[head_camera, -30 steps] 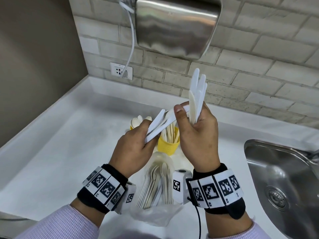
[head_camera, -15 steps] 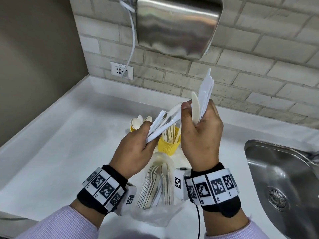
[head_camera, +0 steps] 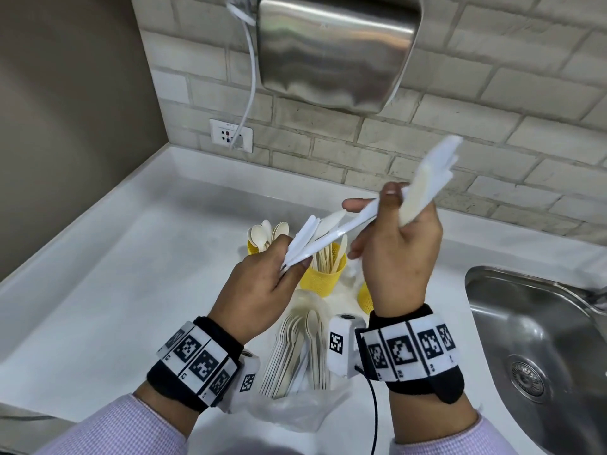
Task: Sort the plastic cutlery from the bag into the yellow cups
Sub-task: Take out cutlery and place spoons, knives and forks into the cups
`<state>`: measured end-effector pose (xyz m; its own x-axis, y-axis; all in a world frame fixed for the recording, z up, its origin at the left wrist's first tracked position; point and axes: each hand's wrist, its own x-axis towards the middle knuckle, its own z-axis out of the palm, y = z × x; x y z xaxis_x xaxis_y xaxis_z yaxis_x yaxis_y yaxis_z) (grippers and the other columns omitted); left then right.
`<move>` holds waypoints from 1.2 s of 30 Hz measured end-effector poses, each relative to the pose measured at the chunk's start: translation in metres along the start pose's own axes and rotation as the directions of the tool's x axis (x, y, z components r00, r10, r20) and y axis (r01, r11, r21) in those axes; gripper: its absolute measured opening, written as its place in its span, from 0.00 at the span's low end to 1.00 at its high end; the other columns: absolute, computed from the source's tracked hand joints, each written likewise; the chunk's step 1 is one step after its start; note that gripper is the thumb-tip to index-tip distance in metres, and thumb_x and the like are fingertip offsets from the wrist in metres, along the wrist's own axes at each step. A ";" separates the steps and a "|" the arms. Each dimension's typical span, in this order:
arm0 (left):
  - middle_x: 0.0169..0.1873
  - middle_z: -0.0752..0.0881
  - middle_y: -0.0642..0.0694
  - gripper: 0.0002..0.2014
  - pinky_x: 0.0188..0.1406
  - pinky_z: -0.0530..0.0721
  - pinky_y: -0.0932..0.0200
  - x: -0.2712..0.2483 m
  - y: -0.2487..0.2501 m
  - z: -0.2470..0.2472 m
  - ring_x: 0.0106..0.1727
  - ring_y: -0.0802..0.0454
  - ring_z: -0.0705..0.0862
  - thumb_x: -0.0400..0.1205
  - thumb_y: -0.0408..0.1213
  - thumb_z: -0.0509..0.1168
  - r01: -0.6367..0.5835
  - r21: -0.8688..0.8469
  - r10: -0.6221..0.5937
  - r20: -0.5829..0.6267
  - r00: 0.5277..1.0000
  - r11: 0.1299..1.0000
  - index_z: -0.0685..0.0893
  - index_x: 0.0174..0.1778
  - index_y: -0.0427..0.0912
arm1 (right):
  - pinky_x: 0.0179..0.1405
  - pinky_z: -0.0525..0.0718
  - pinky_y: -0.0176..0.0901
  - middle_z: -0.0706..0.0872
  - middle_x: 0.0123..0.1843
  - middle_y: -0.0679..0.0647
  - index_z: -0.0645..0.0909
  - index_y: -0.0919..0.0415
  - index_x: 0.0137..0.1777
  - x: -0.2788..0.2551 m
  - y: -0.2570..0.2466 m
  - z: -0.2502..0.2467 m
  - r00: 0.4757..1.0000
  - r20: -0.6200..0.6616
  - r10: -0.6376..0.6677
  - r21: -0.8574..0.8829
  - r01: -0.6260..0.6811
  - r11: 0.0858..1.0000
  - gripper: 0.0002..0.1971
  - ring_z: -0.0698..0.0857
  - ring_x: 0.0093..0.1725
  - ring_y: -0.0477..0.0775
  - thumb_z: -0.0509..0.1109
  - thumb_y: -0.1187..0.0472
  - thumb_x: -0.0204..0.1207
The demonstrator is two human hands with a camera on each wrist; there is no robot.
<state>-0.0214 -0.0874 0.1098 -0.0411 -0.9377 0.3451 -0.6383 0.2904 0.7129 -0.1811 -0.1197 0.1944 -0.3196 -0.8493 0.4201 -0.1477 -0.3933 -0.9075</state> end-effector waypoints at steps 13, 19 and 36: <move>0.25 0.72 0.55 0.21 0.29 0.69 0.64 0.003 0.003 -0.004 0.27 0.59 0.71 0.88 0.56 0.62 0.168 -0.204 -0.156 0.073 0.985 0.964 0.75 0.34 0.46 | 0.20 0.64 0.36 0.58 0.26 0.51 0.72 0.54 0.38 0.020 -0.006 -0.015 0.929 -0.114 0.352 0.718 -0.168 0.675 0.17 0.59 0.21 0.50 0.65 0.50 0.89; 0.31 0.83 0.40 0.21 0.23 0.81 0.58 0.008 0.012 -0.009 0.27 0.47 0.82 0.91 0.52 0.57 0.468 -0.652 -0.378 0.286 0.880 0.596 0.79 0.39 0.41 | 0.21 0.65 0.36 0.63 0.22 0.45 0.68 0.53 0.35 -0.001 -0.021 -0.005 0.997 0.002 0.080 0.632 -0.063 0.772 0.18 0.61 0.18 0.48 0.69 0.55 0.85; 0.32 0.88 0.50 0.15 0.30 0.85 0.54 0.007 0.020 -0.012 0.27 0.50 0.85 0.92 0.50 0.57 0.321 -0.428 -0.307 0.102 0.946 0.845 0.81 0.47 0.45 | 0.27 0.71 0.37 0.70 0.21 0.40 0.77 0.46 0.26 -0.028 0.003 0.018 0.954 0.299 0.015 0.272 -0.100 0.957 0.22 0.69 0.21 0.45 0.70 0.55 0.86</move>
<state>-0.0251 -0.0856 0.1332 0.0790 -0.9959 0.0451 -0.2237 0.0264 0.9743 -0.1559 -0.1031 0.1797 -0.0272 -0.9215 0.3875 0.1450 -0.3872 -0.9105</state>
